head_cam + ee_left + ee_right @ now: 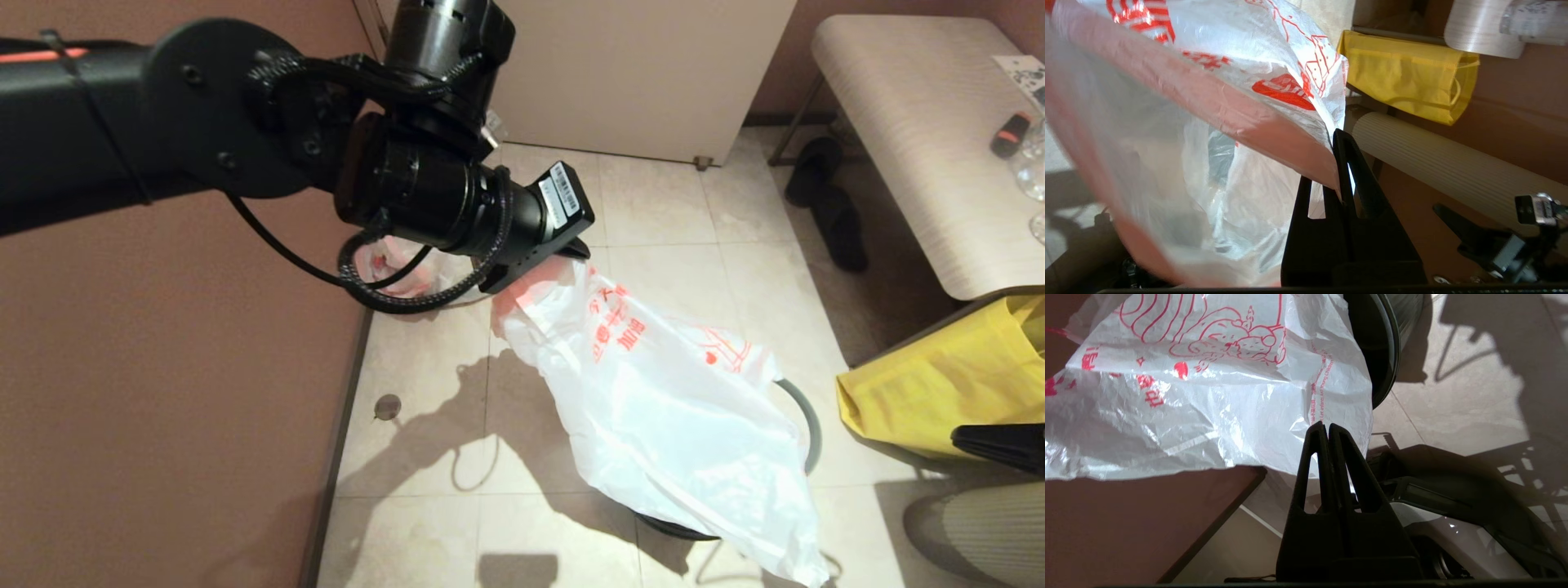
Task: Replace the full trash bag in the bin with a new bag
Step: Put the new garbage bag on the trash can
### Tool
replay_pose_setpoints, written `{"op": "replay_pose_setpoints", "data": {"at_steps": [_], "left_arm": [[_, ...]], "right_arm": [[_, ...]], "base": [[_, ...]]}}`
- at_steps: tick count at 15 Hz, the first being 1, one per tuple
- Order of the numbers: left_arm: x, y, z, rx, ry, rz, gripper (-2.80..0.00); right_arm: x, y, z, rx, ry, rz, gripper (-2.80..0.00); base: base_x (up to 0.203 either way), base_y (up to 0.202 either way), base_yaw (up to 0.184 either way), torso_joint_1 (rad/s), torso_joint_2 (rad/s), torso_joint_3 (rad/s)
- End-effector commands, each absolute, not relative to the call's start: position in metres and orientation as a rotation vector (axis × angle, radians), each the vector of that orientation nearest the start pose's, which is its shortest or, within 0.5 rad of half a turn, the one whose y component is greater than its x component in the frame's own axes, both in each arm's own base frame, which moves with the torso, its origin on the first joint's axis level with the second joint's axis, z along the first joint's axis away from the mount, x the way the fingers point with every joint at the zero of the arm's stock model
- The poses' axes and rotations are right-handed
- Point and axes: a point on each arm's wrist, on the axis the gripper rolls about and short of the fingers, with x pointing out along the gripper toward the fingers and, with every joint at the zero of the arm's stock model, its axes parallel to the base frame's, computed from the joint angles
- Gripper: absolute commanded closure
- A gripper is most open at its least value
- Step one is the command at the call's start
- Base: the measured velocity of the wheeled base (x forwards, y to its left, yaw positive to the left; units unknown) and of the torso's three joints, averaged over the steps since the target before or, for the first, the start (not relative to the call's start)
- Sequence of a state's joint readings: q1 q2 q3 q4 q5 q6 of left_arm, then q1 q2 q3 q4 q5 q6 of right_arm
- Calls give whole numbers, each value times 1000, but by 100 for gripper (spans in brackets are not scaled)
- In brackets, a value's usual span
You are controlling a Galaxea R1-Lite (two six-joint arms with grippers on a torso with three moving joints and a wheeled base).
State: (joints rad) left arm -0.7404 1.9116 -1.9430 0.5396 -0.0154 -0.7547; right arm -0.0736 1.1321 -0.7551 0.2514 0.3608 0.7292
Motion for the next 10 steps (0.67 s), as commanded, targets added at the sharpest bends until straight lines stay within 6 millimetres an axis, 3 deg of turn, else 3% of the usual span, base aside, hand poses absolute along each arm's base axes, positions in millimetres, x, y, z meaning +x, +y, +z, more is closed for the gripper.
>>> {"op": "replay_pose_setpoints", "data": {"at_steps": [1,5,10], "left_arm": [[273,-253,301,-508,767,-497,0],[223,-232,339,-527,754,-563,0],[195,-227,348,-497,796,-601,0]], "right_arm": [[157,-4,211,841,743,34,0],[184,-8,194,824,772,30,0],[242,4,169,790,768,109,0]], "base": [[0,0,0,0,0,0],[0,0,0,0,0,0],[0,0,0,0,0,0]]}}
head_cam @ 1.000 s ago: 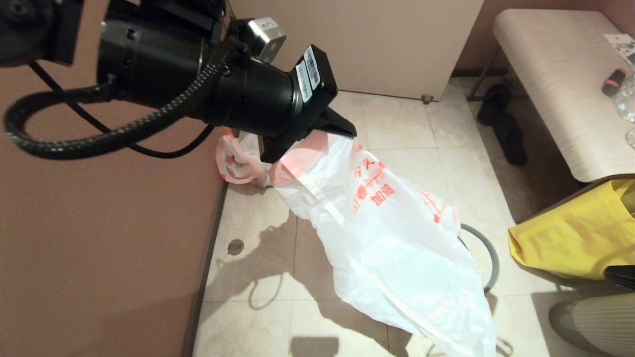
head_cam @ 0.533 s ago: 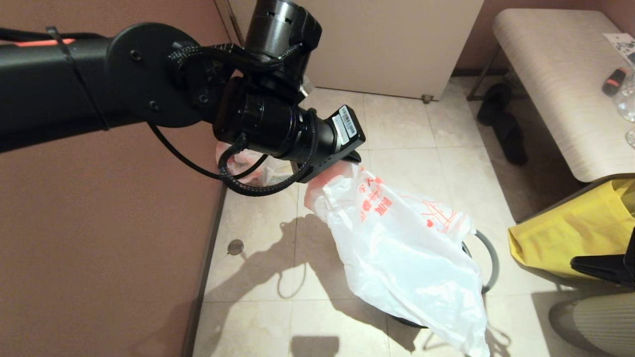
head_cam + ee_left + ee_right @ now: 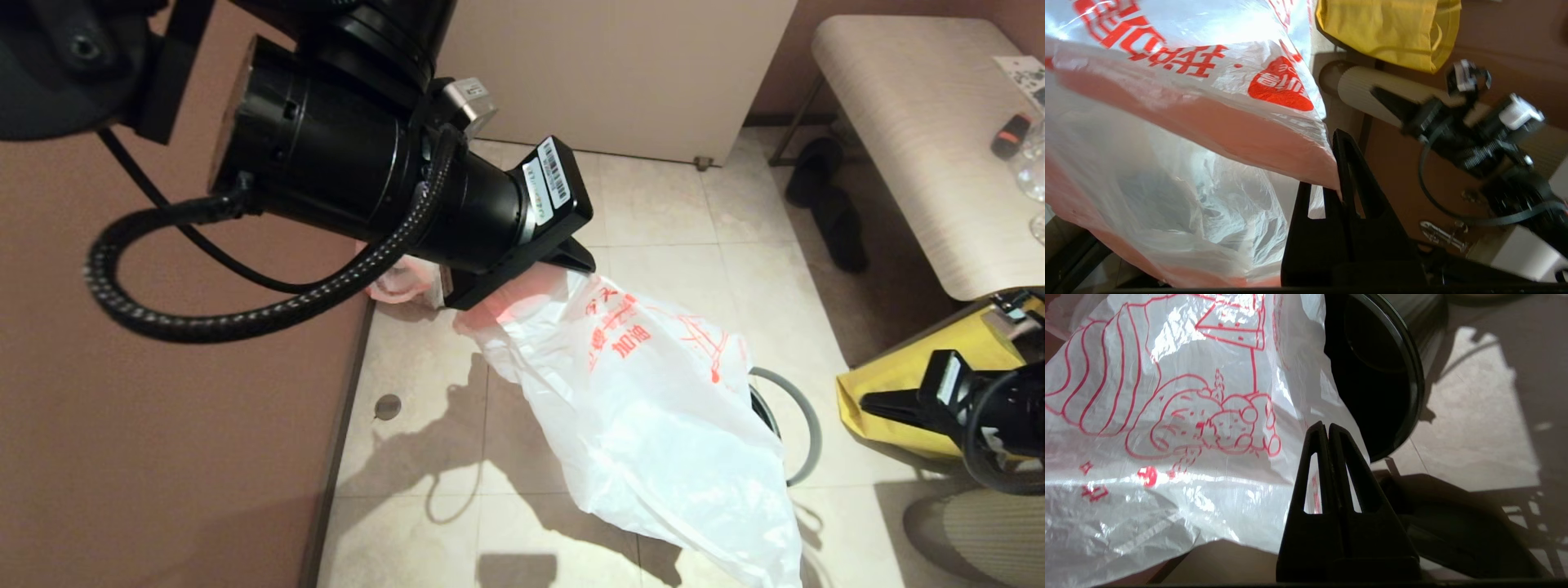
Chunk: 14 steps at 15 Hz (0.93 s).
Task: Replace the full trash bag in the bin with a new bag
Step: Put the new garbage bag on the trash can
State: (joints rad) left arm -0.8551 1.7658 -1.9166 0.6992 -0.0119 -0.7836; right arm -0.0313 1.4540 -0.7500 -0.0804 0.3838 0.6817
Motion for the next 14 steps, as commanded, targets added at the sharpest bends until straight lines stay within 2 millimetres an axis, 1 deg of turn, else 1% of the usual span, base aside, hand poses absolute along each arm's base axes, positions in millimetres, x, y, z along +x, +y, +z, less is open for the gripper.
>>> {"op": "replay_pose_setpoints", "data": {"at_steps": [1,3,4,5,7,8,9,11,12,14], "left_arm": [[192,-229,347,-489,807,-607,0],[179,-234,345,-464,850,-633,0],[175,-234,345,-456,867,-636,0],[169,-233,342,-431,899,-635,0],[170,-233,336,-420,943,-640,0],[170,-233,328,-408,979,-635,0],[171,-232,321,-398,1004,-624,0],[180,-231,313,-400,1021,-587,0],[185,-230,312,-406,1019,-578,0],[190,-228,311,-415,1009,-566,0]], "right_arm": [[256,6,163,785,763,121,0],[289,9,151,778,745,144,0],[302,12,151,772,726,162,0],[321,18,151,764,714,182,0],[354,33,149,769,701,222,0],[370,46,146,773,707,247,0],[378,65,138,767,738,278,0],[379,100,120,735,823,325,0],[378,110,106,708,882,319,0],[371,114,86,629,972,213,0]], "base": [[0,0,0,0,0,0],[0,0,0,0,0,0],[0,0,0,0,0,0],[0,0,0,0,0,0],[0,0,0,0,0,0],[0,0,0,0,0,0],[0,0,0,0,0,0],[0,0,0,0,0,0],[0,0,0,0,0,0],[0,0,0,0,0,0]]}}
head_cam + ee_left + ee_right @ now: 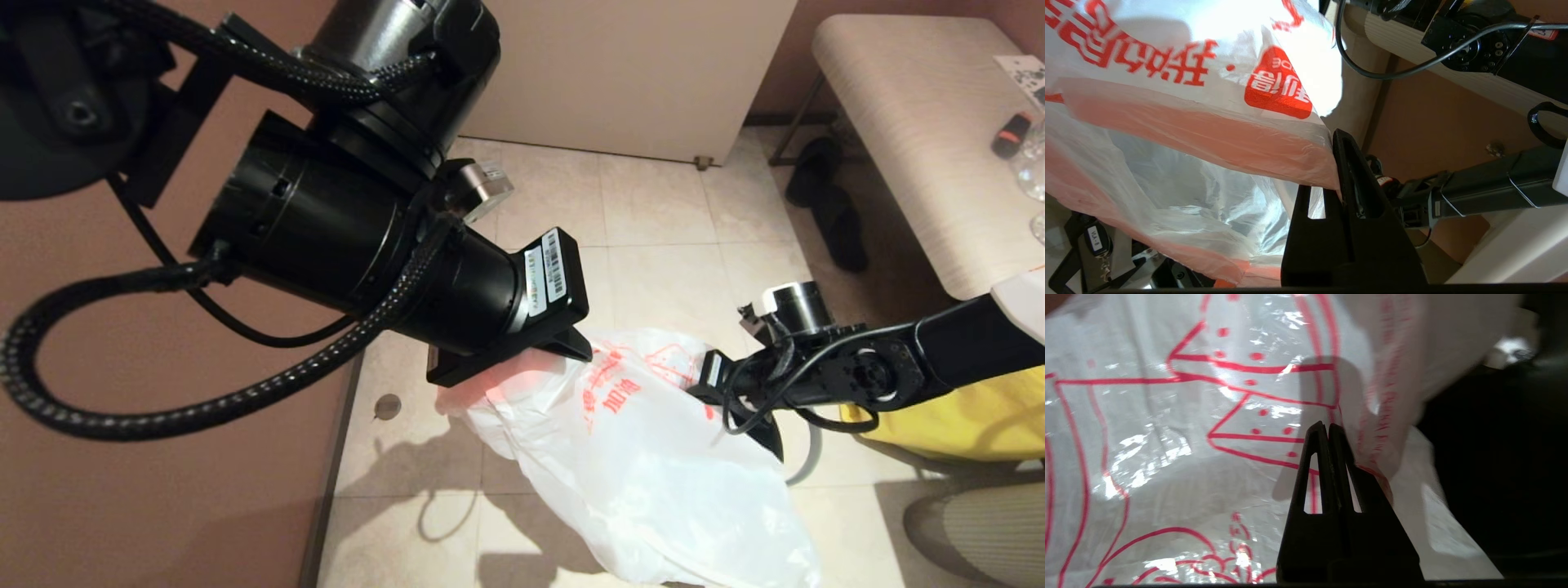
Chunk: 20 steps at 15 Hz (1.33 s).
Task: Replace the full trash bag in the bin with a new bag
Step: Put the new garbage bag on the trash can
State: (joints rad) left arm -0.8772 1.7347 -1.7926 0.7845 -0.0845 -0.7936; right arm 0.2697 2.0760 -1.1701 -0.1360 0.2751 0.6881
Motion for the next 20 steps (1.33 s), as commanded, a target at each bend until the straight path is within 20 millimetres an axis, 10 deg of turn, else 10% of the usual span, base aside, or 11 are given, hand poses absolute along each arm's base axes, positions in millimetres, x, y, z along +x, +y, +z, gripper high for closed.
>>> {"op": "replay_pose_setpoints", "data": {"at_steps": [1,9,12,16,20], "left_arm": [[194,-227,309,-417,1010,-553,0],[226,-229,282,-456,939,-469,0],[236,-237,275,-469,858,-457,0],[249,-245,266,-473,817,-426,0],[259,-253,250,-450,811,-360,0]], "right_arm": [[371,111,76,612,989,169,0],[421,119,8,604,897,135,0],[417,118,54,616,839,158,0],[366,104,160,661,672,229,0],[299,85,182,675,711,204,0]], "base": [[0,0,0,0,0,0],[0,0,0,0,0,0],[0,0,0,0,0,0],[0,0,0,0,0,0],[0,0,0,0,0,0]]}}
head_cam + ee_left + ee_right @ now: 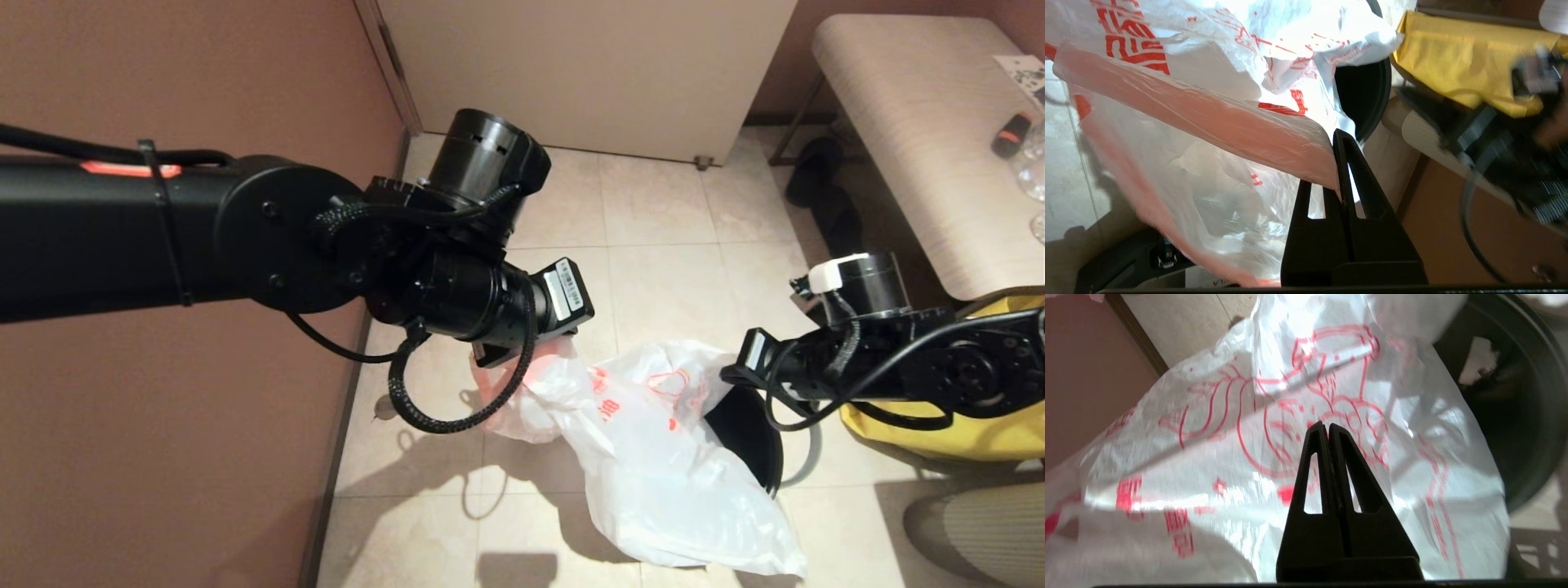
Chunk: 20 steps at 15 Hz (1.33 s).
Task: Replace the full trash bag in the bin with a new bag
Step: Put the new garbage bag on the trash can
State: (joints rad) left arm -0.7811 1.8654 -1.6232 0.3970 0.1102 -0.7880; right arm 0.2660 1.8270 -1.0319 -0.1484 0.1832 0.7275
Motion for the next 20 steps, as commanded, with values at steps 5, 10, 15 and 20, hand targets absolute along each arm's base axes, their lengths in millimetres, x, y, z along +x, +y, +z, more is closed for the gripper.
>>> {"op": "replay_pose_setpoints", "data": {"at_steps": [5,10,15,20], "left_arm": [[257,-257,259,-474,771,-395,0],[252,-261,254,-463,796,-408,0],[255,-260,248,-455,807,-394,0],[264,-257,246,-463,805,-372,0]], "right_arm": [[268,74,171,674,748,178,0],[349,88,132,655,685,203,0],[425,80,120,656,589,180,0],[418,79,125,650,709,131,0]], "base": [[0,0,0,0,0,0],[0,0,0,0,0,0],[0,0,0,0,0,0],[0,0,0,0,0,0]]}}
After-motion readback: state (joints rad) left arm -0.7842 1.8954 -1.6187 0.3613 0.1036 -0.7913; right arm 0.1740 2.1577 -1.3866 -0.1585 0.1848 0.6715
